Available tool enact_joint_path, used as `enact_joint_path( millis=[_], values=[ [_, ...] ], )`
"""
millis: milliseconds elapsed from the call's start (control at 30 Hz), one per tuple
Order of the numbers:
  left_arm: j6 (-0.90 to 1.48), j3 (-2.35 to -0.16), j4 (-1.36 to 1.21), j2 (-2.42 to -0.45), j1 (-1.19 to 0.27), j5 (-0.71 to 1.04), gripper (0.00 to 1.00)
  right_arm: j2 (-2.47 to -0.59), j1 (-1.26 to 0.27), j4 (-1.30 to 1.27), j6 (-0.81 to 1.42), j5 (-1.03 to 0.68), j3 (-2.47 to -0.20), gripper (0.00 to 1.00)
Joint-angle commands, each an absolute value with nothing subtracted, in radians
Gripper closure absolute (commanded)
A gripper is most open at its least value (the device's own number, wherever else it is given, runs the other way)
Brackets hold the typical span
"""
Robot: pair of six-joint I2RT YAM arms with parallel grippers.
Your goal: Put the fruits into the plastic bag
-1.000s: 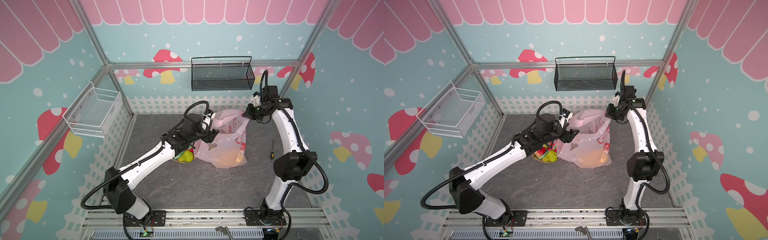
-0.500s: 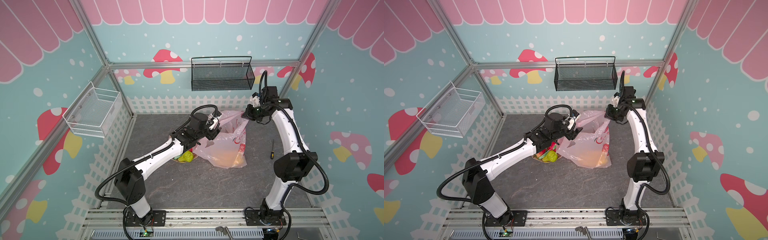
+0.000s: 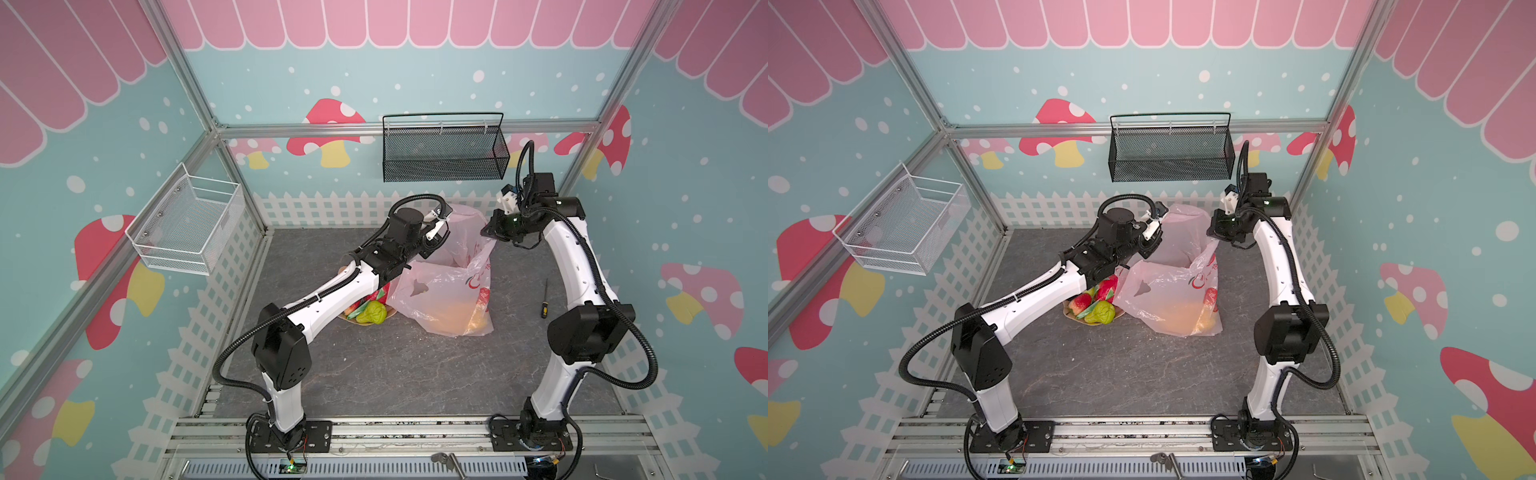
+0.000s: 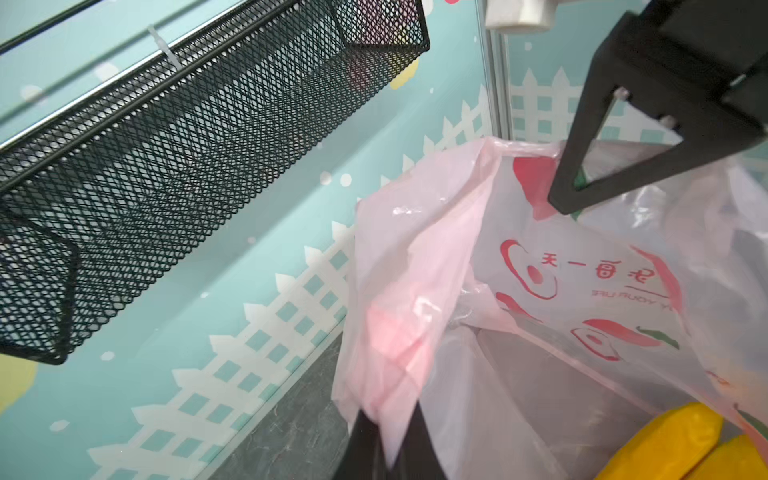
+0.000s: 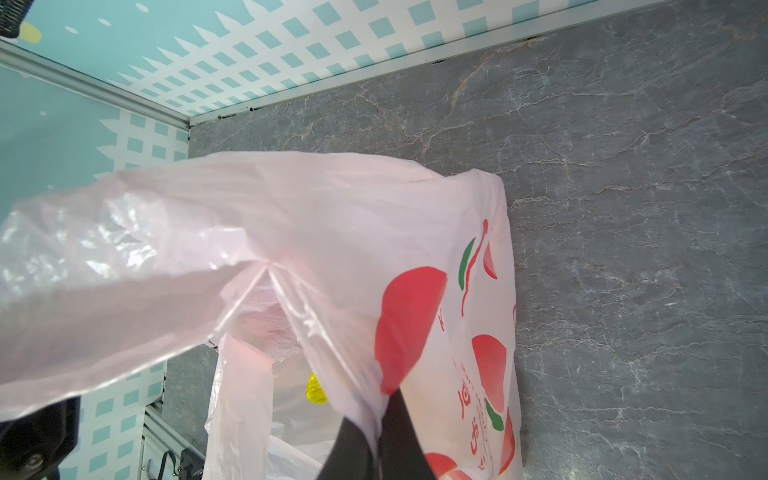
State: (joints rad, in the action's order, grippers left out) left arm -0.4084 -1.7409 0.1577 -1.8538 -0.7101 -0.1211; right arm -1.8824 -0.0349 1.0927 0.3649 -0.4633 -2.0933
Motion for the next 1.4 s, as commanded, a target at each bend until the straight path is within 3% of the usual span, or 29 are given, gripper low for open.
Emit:
enact_joint_path(
  millis=[0, 67, 233, 433, 633, 733, 800, 933, 1067, 1367],
  values=[
    [-0.429, -1.8, 0.169, -1.874, -0.702, -0.14, 1.0, -1.856, -0.042, 1.094, 0.327, -0.497, -2.088, 0.85],
    [-0.412, -1.825, 0.2, -1.881, -0.7, -0.139, 1.0, -1.852, -0.042, 1.085, 0.325, -0.498, -2.093, 0.74],
    [-0.408, -1.856, 0.253, -1.882, -0.696, -0.138, 1.0, -1.831, -0.043, 1.07, 0.327, -0.449, -2.177, 0.34],
    [-0.408, -1.834, 0.264, -1.849, -0.696, -0.117, 1.0, -1.786, -0.043, 1.098, 0.364, -0.368, -2.256, 0.14],
    [-0.367, -1.82, 0.274, -1.835, -0.695, -0.118, 1.0, -1.688, -0.043, 1.176, 0.417, -0.38, -2.199, 0.1],
    [-0.362, -1.821, 0.282, -1.83, -0.689, -0.109, 1.0, -1.572, -0.052, 1.151, 0.457, -0.417, -2.031, 0.09],
    [-0.36, -1.822, 0.288, -1.829, -0.684, -0.105, 1.0, -1.481, -0.067, 1.111, 0.498, -0.428, -1.891, 0.01],
    [-0.361, -1.818, 0.288, -1.827, -0.675, -0.096, 1.0, -1.354, -0.153, 0.971, 0.614, -0.459, -1.627, 0.01],
    [-0.348, -1.822, 0.288, -1.824, -0.674, -0.078, 1.0, -1.346, -0.283, 0.914, 0.694, -0.393, -1.543, 0.02],
    [-0.342, -1.818, 0.288, -1.821, -0.674, -0.065, 1.0, -1.349, -0.293, 0.876, 0.744, -0.285, -1.434, 0.06]
  ],
)
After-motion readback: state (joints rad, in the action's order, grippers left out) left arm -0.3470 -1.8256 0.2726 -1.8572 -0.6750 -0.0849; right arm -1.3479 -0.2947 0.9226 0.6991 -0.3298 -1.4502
